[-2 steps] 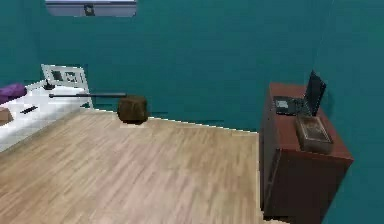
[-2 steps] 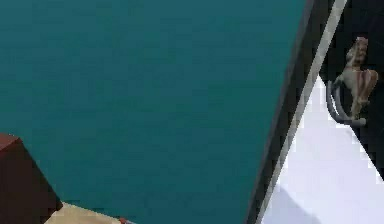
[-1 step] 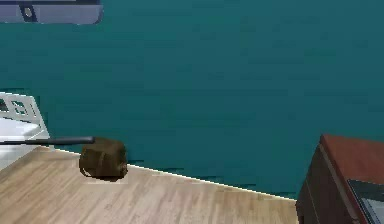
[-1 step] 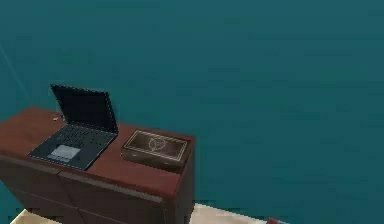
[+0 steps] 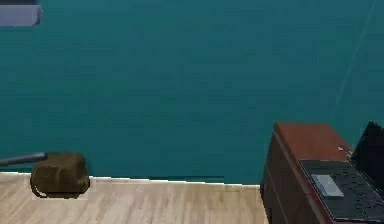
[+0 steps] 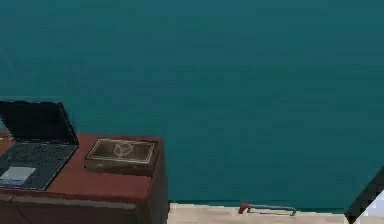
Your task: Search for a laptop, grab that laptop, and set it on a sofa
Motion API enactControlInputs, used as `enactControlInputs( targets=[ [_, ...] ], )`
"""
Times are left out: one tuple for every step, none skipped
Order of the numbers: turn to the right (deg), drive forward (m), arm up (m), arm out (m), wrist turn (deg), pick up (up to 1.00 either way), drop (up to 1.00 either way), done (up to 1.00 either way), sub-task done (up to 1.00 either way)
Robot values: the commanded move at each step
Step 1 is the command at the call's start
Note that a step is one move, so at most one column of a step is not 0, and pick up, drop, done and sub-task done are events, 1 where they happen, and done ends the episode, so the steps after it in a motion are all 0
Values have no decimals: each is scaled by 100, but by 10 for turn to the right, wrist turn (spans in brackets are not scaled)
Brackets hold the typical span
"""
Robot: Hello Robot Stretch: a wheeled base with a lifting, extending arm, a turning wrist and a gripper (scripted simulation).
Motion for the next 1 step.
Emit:
enactControlInputs(
  targets=[
    [0,25,0,0,0,0,0,0,0]
  ],
)
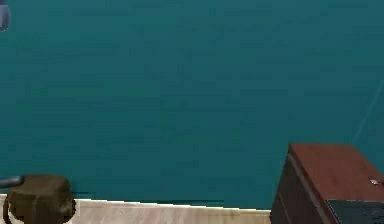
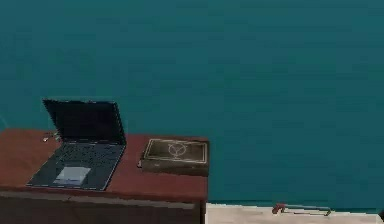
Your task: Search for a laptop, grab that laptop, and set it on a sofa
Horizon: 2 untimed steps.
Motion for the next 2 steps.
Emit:
enactControlInputs(
  targets=[
    [-300,0,0,0,0,0,0,0,0],
    [0,0,50,0,0,0,0,0,0]
  ],
)
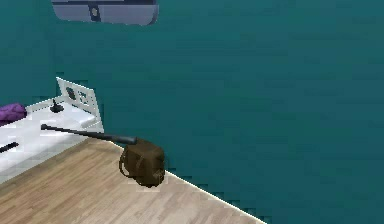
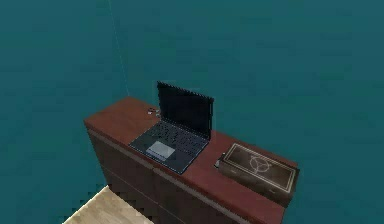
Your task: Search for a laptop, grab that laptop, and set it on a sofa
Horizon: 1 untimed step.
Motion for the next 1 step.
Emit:
enactControlInputs(
  targets=[
    [0,0,28,0,0,0,0,0,0]
  ],
)
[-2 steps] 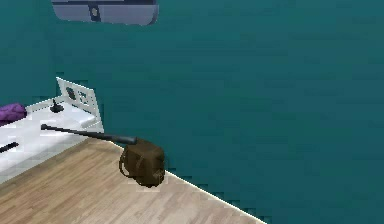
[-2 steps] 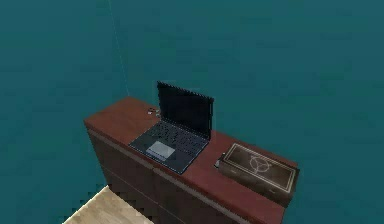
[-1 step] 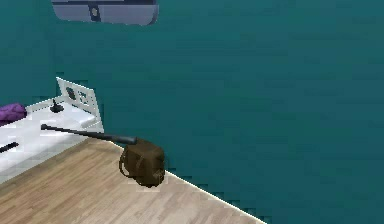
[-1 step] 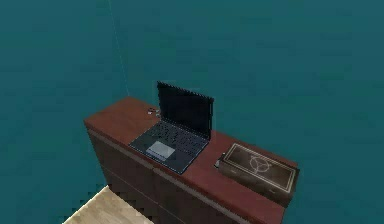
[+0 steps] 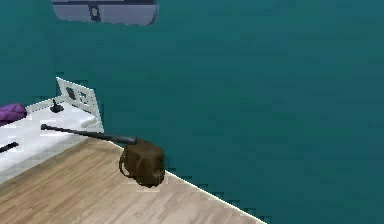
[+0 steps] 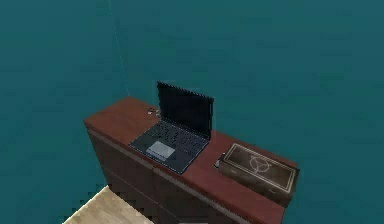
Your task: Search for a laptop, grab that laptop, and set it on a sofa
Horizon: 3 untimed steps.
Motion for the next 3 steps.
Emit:
enactControlInputs(
  targets=[
    [0,0,0,30,0,0,0,0,0],
    [0,0,0,0,450,0,0,0,0],
    [0,0,0,0,450,0,0,0,0]
  ],
)
